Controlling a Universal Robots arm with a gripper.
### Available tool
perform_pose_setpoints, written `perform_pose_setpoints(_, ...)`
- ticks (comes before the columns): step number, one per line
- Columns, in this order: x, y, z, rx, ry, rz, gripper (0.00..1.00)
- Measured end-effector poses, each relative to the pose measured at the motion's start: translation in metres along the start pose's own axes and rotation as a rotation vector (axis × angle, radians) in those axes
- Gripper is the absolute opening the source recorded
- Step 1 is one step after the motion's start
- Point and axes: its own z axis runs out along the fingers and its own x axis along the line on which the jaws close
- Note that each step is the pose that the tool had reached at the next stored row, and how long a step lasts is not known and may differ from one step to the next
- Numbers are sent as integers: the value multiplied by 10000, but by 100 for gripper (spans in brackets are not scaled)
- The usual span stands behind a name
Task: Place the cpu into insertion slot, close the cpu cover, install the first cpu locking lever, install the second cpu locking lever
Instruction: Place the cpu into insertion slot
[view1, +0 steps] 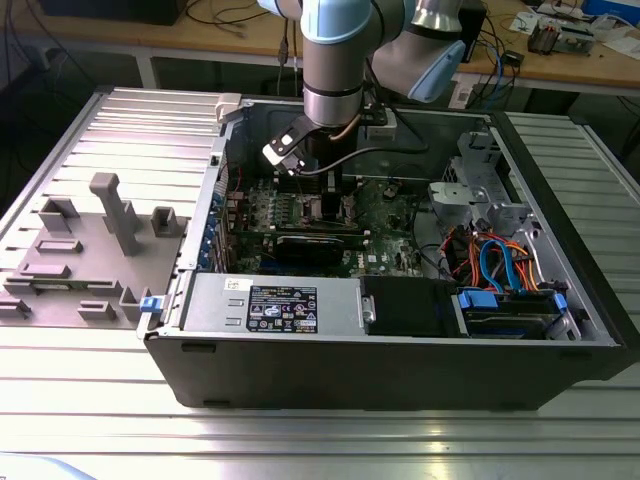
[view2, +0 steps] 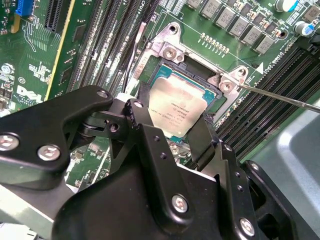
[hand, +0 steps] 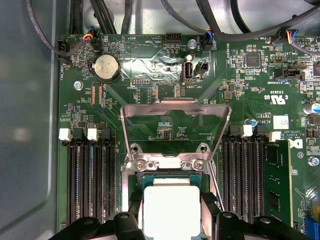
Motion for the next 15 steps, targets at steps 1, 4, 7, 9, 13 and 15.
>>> perform_pose_setpoints(1,0,0,0,0,0,0,54)
perform_pose_setpoints(4,0,0,1,0,0,1,54)
perform_pose_setpoints(7,0,0,1,0,0,0,54)
perform_pose_setpoints(9,0,0,2,0,0,1,54)
perform_pose_setpoints(13,2,1,5,-6,8,1,61)
perform_pose_setpoints(15,0,0,3,0,1,1,67)
